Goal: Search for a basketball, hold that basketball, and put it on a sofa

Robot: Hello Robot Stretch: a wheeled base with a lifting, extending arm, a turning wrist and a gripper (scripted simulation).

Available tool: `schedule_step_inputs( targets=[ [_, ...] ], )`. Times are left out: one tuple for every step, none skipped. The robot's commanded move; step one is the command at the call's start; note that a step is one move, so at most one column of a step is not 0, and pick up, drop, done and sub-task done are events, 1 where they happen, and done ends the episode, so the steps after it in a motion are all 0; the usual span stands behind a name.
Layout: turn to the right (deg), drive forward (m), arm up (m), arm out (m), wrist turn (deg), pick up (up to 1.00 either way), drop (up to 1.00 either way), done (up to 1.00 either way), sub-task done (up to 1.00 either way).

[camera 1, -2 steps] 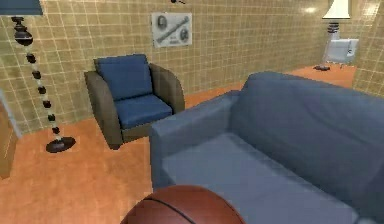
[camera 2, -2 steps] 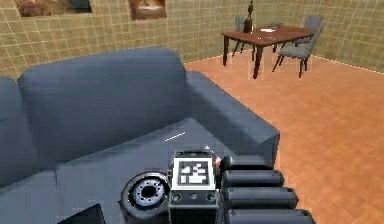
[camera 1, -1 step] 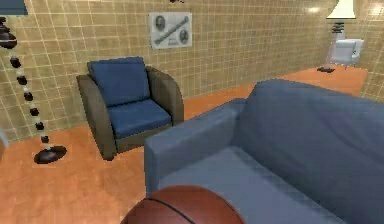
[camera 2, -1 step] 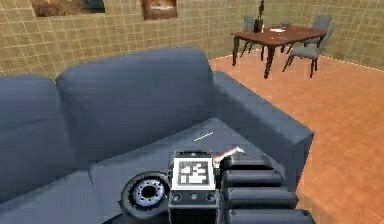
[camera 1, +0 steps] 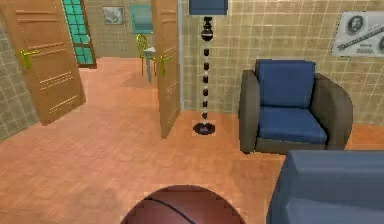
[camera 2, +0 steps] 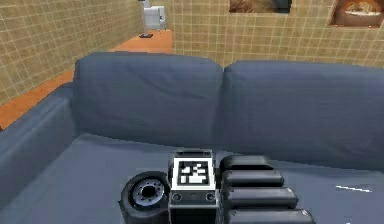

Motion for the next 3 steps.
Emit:
schedule_step_inputs(
  targets=[
    [-45.0,0.0,0.0,0.0,0.0,0.0,0.0,0.0,0.0],
    [-45.0,0.0,0.0,0.0,0.0,0.0,0.0,0.0,0.0],
    [-6.0,0.0,0.0,0.0,0.0,0.0,0.0,0.0,0.0]
  ],
)
